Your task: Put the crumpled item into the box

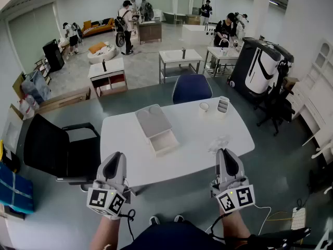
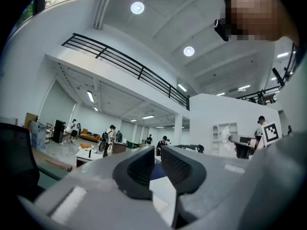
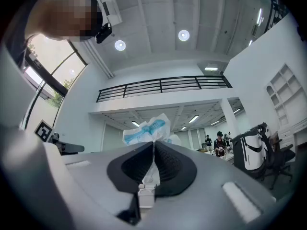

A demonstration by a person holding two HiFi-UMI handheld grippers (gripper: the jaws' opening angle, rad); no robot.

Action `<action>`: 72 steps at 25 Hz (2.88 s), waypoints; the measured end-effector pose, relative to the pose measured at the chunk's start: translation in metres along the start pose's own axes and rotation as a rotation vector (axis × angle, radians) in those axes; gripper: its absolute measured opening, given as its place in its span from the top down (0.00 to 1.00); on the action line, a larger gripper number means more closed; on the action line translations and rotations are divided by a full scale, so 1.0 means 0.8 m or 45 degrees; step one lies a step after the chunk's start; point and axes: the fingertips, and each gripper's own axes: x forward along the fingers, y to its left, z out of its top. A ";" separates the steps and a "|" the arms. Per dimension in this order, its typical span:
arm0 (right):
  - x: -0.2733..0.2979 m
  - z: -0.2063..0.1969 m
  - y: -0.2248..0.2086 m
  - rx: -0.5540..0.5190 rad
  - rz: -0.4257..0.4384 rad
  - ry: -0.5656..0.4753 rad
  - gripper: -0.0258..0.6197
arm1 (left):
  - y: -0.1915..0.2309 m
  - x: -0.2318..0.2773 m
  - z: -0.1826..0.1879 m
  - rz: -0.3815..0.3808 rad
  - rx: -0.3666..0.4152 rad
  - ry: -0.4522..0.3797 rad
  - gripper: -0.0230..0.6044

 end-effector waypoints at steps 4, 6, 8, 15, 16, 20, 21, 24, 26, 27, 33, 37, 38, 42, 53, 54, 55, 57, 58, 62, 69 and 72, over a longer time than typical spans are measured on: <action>-0.004 0.002 -0.003 0.004 0.008 0.003 0.94 | -0.008 -0.001 -0.001 0.013 -0.019 0.009 0.89; -0.005 0.001 -0.005 0.003 0.013 0.002 0.94 | -0.011 -0.001 -0.003 0.014 -0.018 0.012 0.89; -0.004 0.002 -0.006 0.003 0.018 0.003 0.94 | -0.013 0.000 -0.002 0.014 -0.017 0.012 0.89; -0.005 0.008 -0.012 0.037 0.023 -0.021 0.94 | -0.019 0.002 0.000 0.010 0.007 0.019 0.89; -0.005 0.009 -0.013 0.043 0.023 -0.022 0.94 | -0.020 0.001 -0.001 0.015 0.005 0.021 0.89; -0.006 0.008 -0.018 0.054 0.040 -0.026 0.94 | -0.027 0.001 -0.004 0.033 -0.002 0.034 0.89; -0.007 0.007 -0.020 0.056 0.045 -0.026 0.94 | -0.031 0.001 -0.005 0.036 -0.003 0.039 0.89; -0.008 0.003 -0.027 0.074 0.059 -0.021 0.94 | -0.041 -0.001 -0.011 0.047 0.000 0.058 0.89; -0.010 -0.002 -0.032 0.089 0.071 -0.018 0.94 | -0.046 -0.004 -0.017 0.062 0.004 0.068 0.89; -0.011 -0.004 -0.034 0.094 0.078 -0.016 0.94 | -0.048 -0.006 -0.019 0.068 0.009 0.069 0.89; -0.016 -0.016 -0.053 0.116 0.111 -0.010 0.94 | -0.065 -0.012 -0.032 0.118 0.007 0.074 0.89; -0.015 -0.018 -0.055 0.129 0.139 -0.002 0.94 | -0.069 -0.012 -0.035 0.141 0.005 0.081 0.89; -0.013 -0.018 -0.055 0.130 0.146 0.000 0.94 | -0.070 -0.010 -0.034 0.140 0.010 0.079 0.89; -0.003 -0.025 -0.059 0.139 0.153 0.013 0.94 | -0.069 -0.002 -0.034 0.140 0.023 0.083 0.89; 0.066 -0.060 -0.063 0.113 0.100 0.054 0.93 | -0.009 0.068 -0.051 0.093 -0.010 0.095 0.89; 0.077 -0.062 -0.061 0.105 0.092 0.055 0.93 | 0.001 0.077 -0.051 0.089 -0.018 0.093 0.89; 0.088 -0.064 -0.060 0.099 0.084 0.055 0.93 | 0.011 0.086 -0.049 0.086 -0.028 0.090 0.89; 0.111 -0.066 -0.058 0.084 0.069 0.052 0.93 | 0.030 0.104 -0.047 0.072 -0.034 0.083 0.89; 0.122 -0.067 -0.057 0.075 0.062 0.050 0.93 | 0.041 0.113 -0.047 0.061 -0.032 0.079 0.89; 0.161 -0.075 -0.043 0.048 0.032 0.053 0.93 | 0.082 0.140 -0.048 0.029 -0.042 0.077 0.89; 0.226 -0.092 -0.028 0.031 -0.010 0.072 0.93 | 0.142 0.184 -0.056 -0.002 -0.053 0.110 0.89; 0.246 -0.103 -0.018 0.022 -0.028 0.082 0.93 | 0.164 0.196 -0.061 -0.025 -0.063 0.116 0.89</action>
